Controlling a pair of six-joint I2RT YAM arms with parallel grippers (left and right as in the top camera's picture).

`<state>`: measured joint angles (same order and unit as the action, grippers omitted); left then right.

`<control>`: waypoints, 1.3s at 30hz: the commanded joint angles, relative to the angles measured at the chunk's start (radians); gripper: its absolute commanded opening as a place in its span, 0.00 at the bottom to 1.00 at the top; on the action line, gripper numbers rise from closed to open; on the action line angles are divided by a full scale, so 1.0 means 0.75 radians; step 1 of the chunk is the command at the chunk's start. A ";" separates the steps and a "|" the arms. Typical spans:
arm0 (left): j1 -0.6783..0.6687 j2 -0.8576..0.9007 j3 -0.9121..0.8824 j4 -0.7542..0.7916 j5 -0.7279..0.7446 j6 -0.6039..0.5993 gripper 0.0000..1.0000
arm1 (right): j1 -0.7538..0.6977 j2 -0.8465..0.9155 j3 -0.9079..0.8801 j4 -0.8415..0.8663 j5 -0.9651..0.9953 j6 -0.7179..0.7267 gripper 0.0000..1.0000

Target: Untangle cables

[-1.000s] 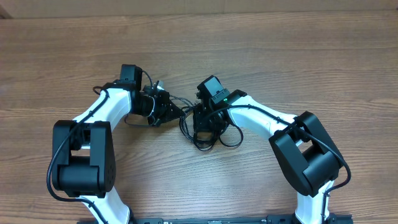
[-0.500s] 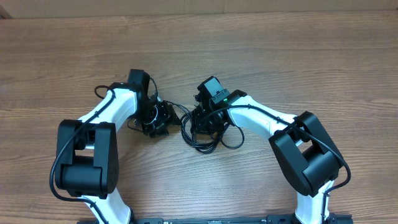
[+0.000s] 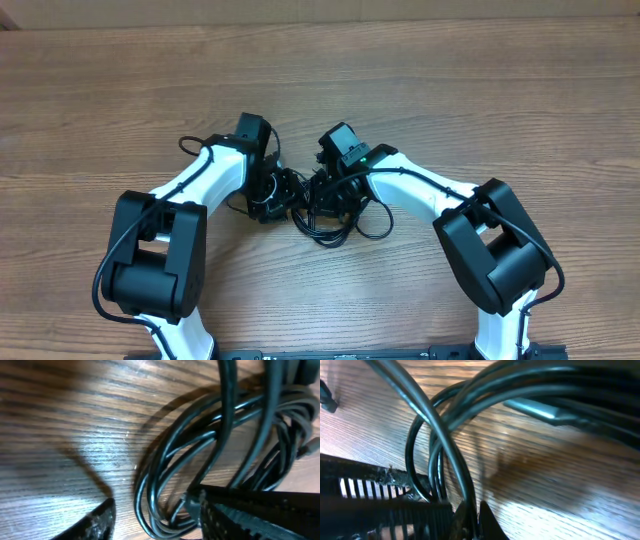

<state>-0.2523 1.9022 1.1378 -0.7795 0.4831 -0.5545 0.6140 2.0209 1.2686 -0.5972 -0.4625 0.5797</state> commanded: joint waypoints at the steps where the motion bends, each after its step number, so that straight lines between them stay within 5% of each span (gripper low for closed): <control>1: -0.017 0.009 -0.005 0.003 -0.056 -0.071 0.40 | -0.035 -0.016 0.001 -0.020 -0.017 0.012 0.04; 12: -0.023 0.009 -0.011 -0.012 -0.086 -0.074 0.41 | -0.074 -0.016 0.001 -0.024 -0.106 0.010 0.04; 16: -0.023 0.009 -0.060 0.040 -0.090 -0.114 0.35 | -0.074 -0.016 0.001 -0.024 -0.104 0.009 0.16; 20: -0.023 0.009 -0.133 0.166 -0.086 -0.164 0.34 | -0.074 -0.024 0.005 -0.051 -0.127 -0.007 0.15; 24: -0.023 0.009 -0.154 0.218 -0.085 -0.164 0.17 | -0.100 -0.121 0.005 -0.141 -0.162 -0.046 0.16; 30: -0.022 0.009 -0.154 0.264 -0.086 -0.164 0.13 | -0.141 -0.236 0.005 -0.337 -0.128 -0.030 0.09; 35: -0.022 0.009 -0.154 0.305 -0.085 -0.170 0.10 | -0.138 -0.235 0.000 -0.490 0.019 0.203 0.09; 39: -0.022 0.009 -0.154 0.323 -0.086 -0.187 0.11 | -0.108 -0.235 0.000 -0.598 0.142 0.464 0.27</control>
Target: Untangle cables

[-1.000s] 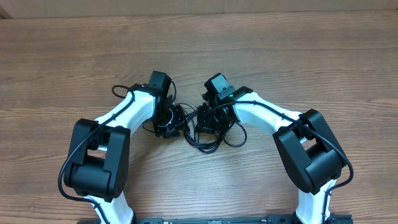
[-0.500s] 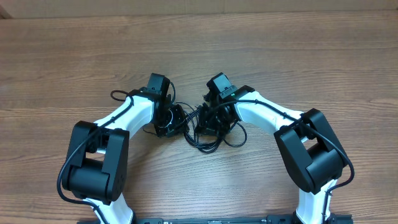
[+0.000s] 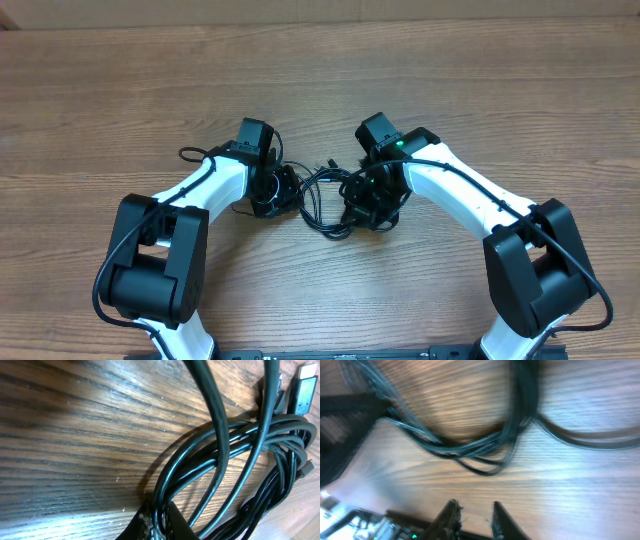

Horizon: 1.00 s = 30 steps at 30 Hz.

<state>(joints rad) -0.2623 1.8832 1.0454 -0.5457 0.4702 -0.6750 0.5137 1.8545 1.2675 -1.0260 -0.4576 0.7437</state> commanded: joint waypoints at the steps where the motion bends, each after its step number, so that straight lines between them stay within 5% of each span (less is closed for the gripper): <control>1: -0.009 0.035 -0.031 0.013 -0.069 -0.029 0.11 | 0.037 -0.014 0.002 -0.035 0.161 0.292 0.33; 6: -0.009 0.035 -0.031 0.027 -0.067 -0.028 0.09 | 0.102 -0.014 0.002 -0.031 0.304 0.548 0.39; 14: -0.009 0.035 -0.031 0.033 -0.056 -0.029 0.04 | 0.222 -0.001 0.002 -0.021 0.484 0.822 0.35; 30: -0.009 0.035 -0.031 0.070 0.064 -0.039 0.04 | 0.239 0.011 -0.259 0.286 0.525 0.937 0.17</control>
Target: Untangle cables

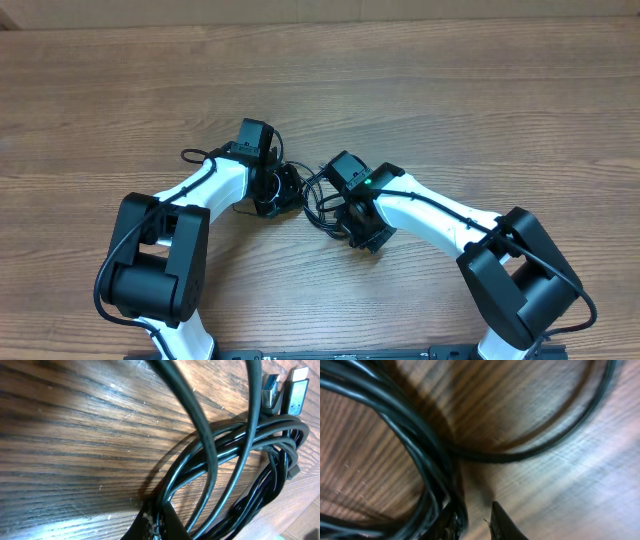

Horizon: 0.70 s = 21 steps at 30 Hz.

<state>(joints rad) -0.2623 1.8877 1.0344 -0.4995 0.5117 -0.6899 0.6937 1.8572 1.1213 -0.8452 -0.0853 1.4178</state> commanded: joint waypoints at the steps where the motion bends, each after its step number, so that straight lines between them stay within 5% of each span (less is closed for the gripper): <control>1: -0.009 0.028 -0.016 0.010 0.008 -0.019 0.04 | -0.002 0.008 -0.082 0.076 0.028 0.039 0.17; 7: 0.009 0.028 -0.014 0.039 0.023 -0.018 0.04 | -0.002 0.008 -0.120 0.143 0.028 0.014 0.13; 11: 0.067 0.028 -0.014 0.080 0.018 -0.018 0.04 | -0.011 0.008 -0.093 0.153 -0.008 -0.234 0.04; 21: 0.223 0.028 -0.014 0.109 0.012 -0.017 0.04 | -0.163 0.008 0.033 -0.213 0.090 -0.562 0.04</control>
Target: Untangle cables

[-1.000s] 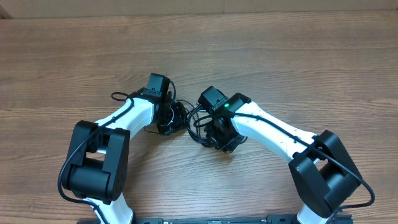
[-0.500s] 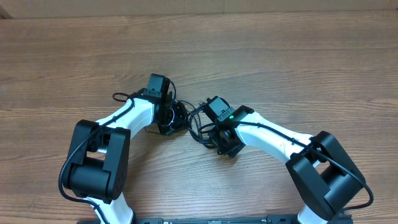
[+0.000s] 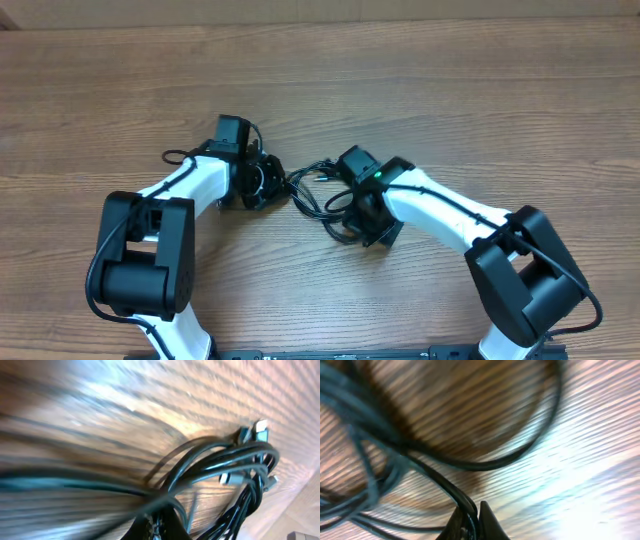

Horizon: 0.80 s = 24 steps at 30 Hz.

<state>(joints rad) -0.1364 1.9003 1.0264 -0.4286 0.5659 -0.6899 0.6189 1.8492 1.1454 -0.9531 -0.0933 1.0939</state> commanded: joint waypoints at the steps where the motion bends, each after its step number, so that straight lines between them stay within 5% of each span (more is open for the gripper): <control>1: 0.063 0.012 -0.003 0.015 -0.062 -0.017 0.04 | -0.087 0.018 0.001 -0.094 0.143 -0.146 0.04; 11: 0.135 0.012 -0.003 -0.015 -0.074 0.008 0.04 | -0.296 0.018 0.001 -0.151 0.491 -0.316 0.20; 24: 0.173 0.012 0.069 -0.128 -0.042 0.182 0.11 | -0.356 0.018 0.001 -0.024 0.267 -0.405 0.20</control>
<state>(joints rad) -0.0124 1.9003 1.0321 -0.4904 0.5716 -0.6369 0.3595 1.8507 1.1481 -0.9771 0.1036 0.8330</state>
